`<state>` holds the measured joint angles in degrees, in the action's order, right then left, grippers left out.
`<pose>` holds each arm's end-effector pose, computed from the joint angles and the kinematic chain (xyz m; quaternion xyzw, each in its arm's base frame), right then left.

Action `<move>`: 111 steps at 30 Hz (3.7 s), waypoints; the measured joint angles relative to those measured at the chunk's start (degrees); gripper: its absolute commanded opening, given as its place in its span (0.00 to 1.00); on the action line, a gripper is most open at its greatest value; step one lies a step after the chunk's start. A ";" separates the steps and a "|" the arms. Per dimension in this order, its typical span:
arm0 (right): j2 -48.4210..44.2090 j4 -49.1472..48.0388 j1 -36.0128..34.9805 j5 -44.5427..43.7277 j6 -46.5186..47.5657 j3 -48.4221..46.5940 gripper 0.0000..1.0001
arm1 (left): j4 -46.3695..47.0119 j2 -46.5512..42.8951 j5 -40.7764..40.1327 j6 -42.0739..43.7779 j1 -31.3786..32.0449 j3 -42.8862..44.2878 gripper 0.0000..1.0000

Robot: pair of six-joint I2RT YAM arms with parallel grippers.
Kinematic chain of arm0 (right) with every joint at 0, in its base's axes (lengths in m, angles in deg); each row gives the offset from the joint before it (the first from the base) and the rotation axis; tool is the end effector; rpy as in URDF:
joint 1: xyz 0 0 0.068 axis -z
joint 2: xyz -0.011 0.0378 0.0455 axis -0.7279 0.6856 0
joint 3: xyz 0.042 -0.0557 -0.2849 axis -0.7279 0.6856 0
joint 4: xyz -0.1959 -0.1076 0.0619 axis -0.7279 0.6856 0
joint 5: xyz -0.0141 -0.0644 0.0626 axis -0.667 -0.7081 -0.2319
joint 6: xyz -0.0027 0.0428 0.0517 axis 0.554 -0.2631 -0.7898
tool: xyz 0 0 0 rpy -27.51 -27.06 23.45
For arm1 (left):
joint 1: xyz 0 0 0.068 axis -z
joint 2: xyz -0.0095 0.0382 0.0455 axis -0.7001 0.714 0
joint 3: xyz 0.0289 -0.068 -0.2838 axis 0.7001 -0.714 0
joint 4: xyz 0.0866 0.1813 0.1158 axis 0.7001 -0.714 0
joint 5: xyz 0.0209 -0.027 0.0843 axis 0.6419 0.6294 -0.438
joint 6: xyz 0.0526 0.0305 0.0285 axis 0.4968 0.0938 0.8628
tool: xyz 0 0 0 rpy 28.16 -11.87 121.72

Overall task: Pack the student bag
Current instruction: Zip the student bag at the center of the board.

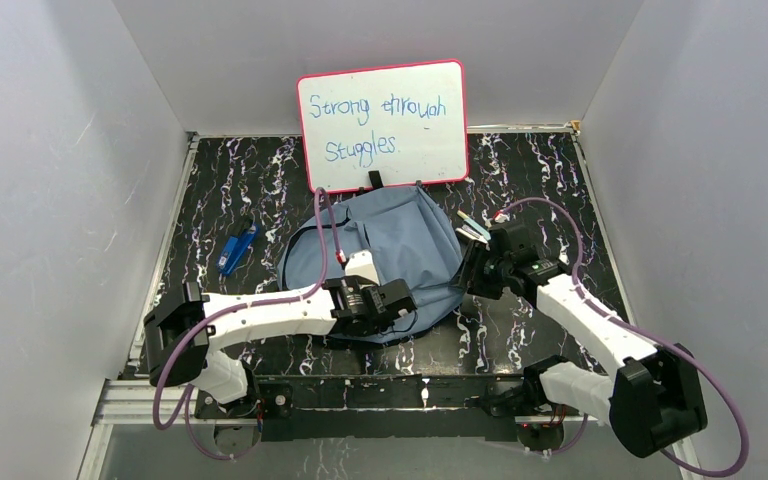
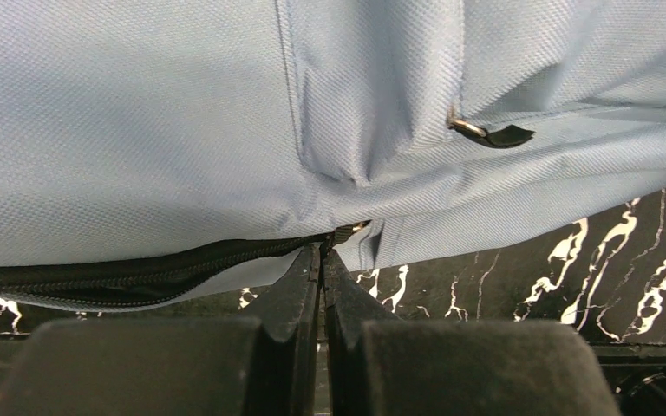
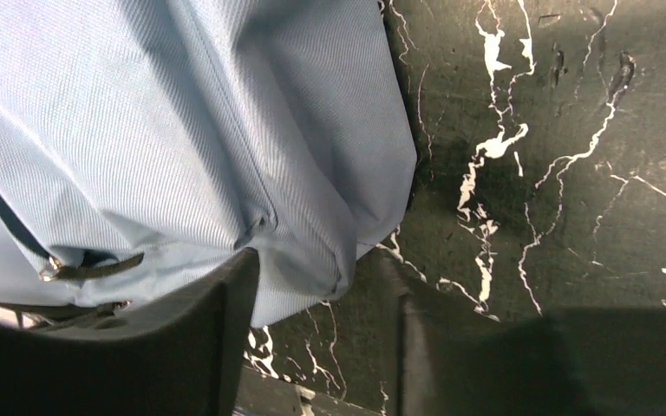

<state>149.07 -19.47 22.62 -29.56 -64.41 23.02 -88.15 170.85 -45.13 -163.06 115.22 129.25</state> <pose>0.1673 0.0813 0.2355 0.1008 0.9307 0.2244 0.2707 0.1131 -0.2457 0.2490 -0.1201 0.9407 -0.1332 0.2879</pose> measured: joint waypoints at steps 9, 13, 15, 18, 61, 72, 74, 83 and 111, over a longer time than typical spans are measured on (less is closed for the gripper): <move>2.03 -1.77 -0.09 -1.88 1.51 0.00 0.00 | -4.02 -0.63 2.56 1.95 -2.14 -0.02 0.00; 2.10 -1.42 -0.33 -3.93 2.27 -0.09 0.00 | -8.31 -2.95 2.75 2.40 -2.64 0.00 0.00; 2.10 -1.25 -0.35 -5.20 2.95 -0.33 0.00 | -11.13 -4.50 2.73 2.49 -3.17 0.00 0.00; 2.10 -1.11 -0.35 -6.69 3.48 -0.46 0.00 | -15.32 -6.64 2.62 2.47 -4.22 0.00 0.00; -16.92 -23.19 0.07 16.87 22.69 -0.61 0.60 | -27.39 -16.17 -1.38 23.15 -19.67 8.39 0.30; -9.35 -36.06 -14.58 28.24 42.32 0.68 0.74 | -23.98 -34.29 -0.15 14.67 -19.74 1.22 0.37; -5.57 -35.78 -21.59 28.50 49.20 -1.44 0.75 | -25.20 -34.91 -1.51 12.22 -19.74 2.14 0.38; 18.58 -34.14 -39.67 28.96 72.83 -15.93 0.73 | -30.88 -38.05 -7.69 1.22 -19.74 7.87 0.48; 46.75 -28.65 -40.44 38.71 83.91 -38.64 0.42 | -34.27 -47.52 -9.55 -5.90 -19.85 5.44 0.50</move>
<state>195.82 -48.12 -17.82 9.15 19.50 -15.62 -122.42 123.33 -54.68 -168.96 95.37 134.69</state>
